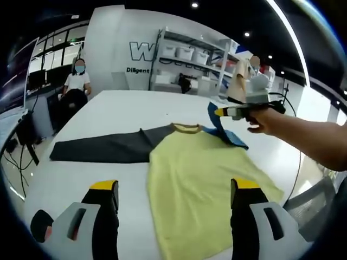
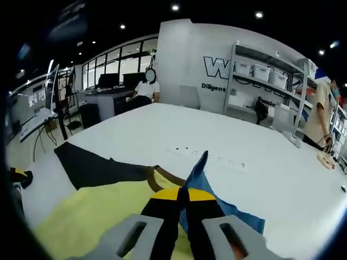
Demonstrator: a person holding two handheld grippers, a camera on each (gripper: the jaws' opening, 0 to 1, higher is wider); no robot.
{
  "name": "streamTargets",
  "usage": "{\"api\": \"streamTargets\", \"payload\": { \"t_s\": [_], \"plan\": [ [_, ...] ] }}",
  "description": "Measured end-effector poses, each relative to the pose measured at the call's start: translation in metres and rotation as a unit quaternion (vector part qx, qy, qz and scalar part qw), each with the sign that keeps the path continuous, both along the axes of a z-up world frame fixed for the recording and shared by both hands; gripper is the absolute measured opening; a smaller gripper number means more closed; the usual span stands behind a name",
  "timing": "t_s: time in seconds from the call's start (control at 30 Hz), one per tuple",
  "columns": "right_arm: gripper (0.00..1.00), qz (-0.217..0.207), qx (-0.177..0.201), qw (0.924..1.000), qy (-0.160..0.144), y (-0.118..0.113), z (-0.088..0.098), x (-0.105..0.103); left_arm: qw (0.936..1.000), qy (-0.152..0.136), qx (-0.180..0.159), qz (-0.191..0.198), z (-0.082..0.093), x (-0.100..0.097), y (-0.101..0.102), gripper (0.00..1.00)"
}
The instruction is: Fold the garment on the visible template until the final outline fits inside the template.
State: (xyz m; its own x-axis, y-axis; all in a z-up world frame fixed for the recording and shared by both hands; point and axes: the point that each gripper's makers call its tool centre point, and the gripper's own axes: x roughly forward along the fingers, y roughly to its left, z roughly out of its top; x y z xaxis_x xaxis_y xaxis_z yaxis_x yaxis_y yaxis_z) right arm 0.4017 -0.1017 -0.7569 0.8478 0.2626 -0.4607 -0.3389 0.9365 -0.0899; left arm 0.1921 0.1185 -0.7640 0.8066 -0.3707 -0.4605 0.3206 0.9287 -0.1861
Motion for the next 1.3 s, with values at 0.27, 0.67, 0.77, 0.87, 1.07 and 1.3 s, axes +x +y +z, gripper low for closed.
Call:
{"api": "streamTargets", "payload": {
  "t_s": [0.27,0.67,0.77,0.87,1.07,1.3],
  "plan": [
    [0.0,0.032,-0.009,0.9994,0.001,0.034,-0.002,-0.001,1.0,0.001,-0.002,-0.002,0.0,0.0,-0.001,0.8],
    [0.0,0.075,-0.015,0.9971,0.005,0.08,-0.007,-0.001,1.0,0.003,-0.005,-0.001,0.0,0.0,0.0,0.79],
    [0.0,0.086,-0.018,0.9961,0.006,0.091,-0.008,-0.002,1.0,0.003,-0.006,0.0,0.0,0.0,0.0,0.79],
    [0.0,0.095,-0.02,0.9952,0.008,0.099,-0.012,-0.004,1.0,0.004,-0.006,0.0,0.0,0.0,0.001,0.78],
    [0.0,0.114,-0.027,0.9929,0.017,0.116,-0.022,-0.009,1.0,0.004,-0.008,0.001,0.0,0.0,0.001,0.78],
    [0.0,0.13,-0.038,0.9898,0.044,0.13,-0.047,-0.014,0.9999,0.006,-0.009,0.002,-0.001,0.0,0.002,0.77]
  ]
}}
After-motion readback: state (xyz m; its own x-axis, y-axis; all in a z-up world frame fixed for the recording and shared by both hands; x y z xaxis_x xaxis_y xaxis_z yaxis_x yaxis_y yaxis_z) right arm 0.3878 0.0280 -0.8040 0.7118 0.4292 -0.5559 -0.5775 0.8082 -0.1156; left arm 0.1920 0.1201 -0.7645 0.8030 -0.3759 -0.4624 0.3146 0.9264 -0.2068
